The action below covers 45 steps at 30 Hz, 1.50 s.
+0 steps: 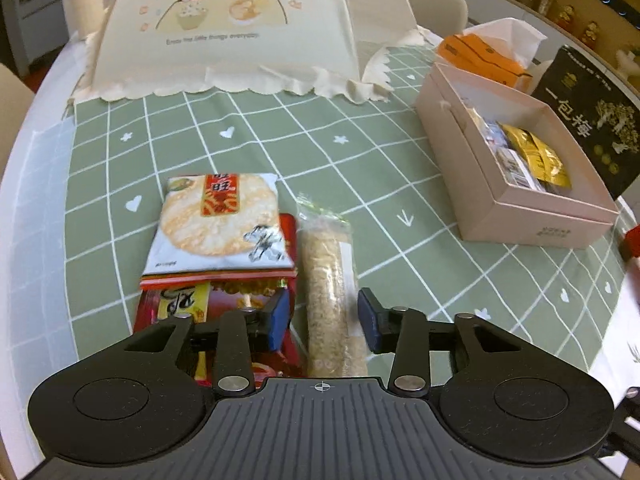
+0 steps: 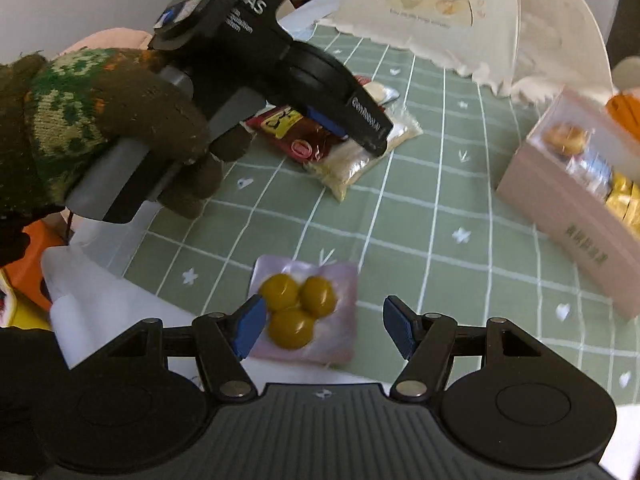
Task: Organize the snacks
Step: 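Grasp the clear grain-bar bag with the left tool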
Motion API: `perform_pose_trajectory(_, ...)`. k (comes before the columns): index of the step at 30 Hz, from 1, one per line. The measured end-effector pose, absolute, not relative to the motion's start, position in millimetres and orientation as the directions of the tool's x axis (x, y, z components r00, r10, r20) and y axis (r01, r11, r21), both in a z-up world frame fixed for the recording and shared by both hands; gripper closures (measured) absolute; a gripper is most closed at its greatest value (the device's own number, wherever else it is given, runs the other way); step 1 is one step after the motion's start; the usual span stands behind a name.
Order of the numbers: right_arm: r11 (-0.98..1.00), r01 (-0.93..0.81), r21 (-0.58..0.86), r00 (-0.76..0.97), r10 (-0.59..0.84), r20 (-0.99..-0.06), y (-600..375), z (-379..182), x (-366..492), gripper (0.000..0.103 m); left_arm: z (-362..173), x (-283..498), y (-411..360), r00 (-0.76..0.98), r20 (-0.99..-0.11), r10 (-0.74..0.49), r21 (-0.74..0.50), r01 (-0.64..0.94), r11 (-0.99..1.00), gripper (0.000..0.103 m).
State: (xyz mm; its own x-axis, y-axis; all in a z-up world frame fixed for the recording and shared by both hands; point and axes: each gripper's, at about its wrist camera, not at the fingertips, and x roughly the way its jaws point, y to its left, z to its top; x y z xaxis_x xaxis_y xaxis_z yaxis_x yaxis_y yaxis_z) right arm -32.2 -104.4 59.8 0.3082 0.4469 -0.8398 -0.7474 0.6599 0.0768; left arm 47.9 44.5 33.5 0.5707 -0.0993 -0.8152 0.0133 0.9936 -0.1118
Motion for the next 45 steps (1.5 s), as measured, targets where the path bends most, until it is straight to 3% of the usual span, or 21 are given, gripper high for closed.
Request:
perform_pose_trajectory(1, 0.667, -0.74, 0.089, 0.299, 0.445, -0.844, -105, 58, -32, 0.038, 34, 46, 45, 0.564, -0.818, -0.113, -0.126, 0.017, 0.992, 0.072)
perform_pose_trajectory(8, 0.675, -0.73, 0.106, 0.302, 0.458, -0.836, -98, 45, -31, 0.038, 35, 12, 48, 0.517, -0.835, -0.187, -0.185, 0.055, 0.981, 0.073)
perform_pose_trajectory(14, 0.636, -0.766, -0.09, 0.392, 0.351, -0.851, -98, 33, -32, 0.038, 38, -17, 64, 0.502, -0.847, -0.171, -0.197, 0.002, 0.98, 0.073)
perform_pose_trajectory(19, 0.744, -0.639, -0.195, 0.507, 0.216, -0.835, -131, 36, -5, 0.038, 36, -29, 68, 0.498, -0.847, -0.186, -0.23, -0.029, 0.973, 0.072)
perform_pose_trajectory(21, 0.784, -0.598, -0.168, 0.516, 0.216, -0.829, -140, 40, 3, 0.038, 35, -31, 67, 0.497, -0.847, -0.186, -0.236, -0.037, 0.971, 0.072)
perform_pose_trajectory(26, 0.803, -0.594, 0.051, 0.452, 0.386, -0.804, -146, 54, 2, 0.039, 36, -30, 61, 0.488, -0.853, -0.186, -0.231, -0.033, 0.972, 0.072)
perform_pose_trajectory(31, 0.825, -0.55, 0.127, 0.439, 0.416, -0.796, -134, 42, 7, 0.049, 34, -31, 53, 0.479, -0.855, -0.202, -0.235, -0.011, 0.972, 0.072)
perform_pose_trajectory(45, 0.799, -0.601, 0.0, 0.458, 0.345, -0.819, -140, 31, -10, 0.054, 26, -25, 27, 0.431, -0.874, -0.222, -0.231, 0.033, 0.972, 0.07)
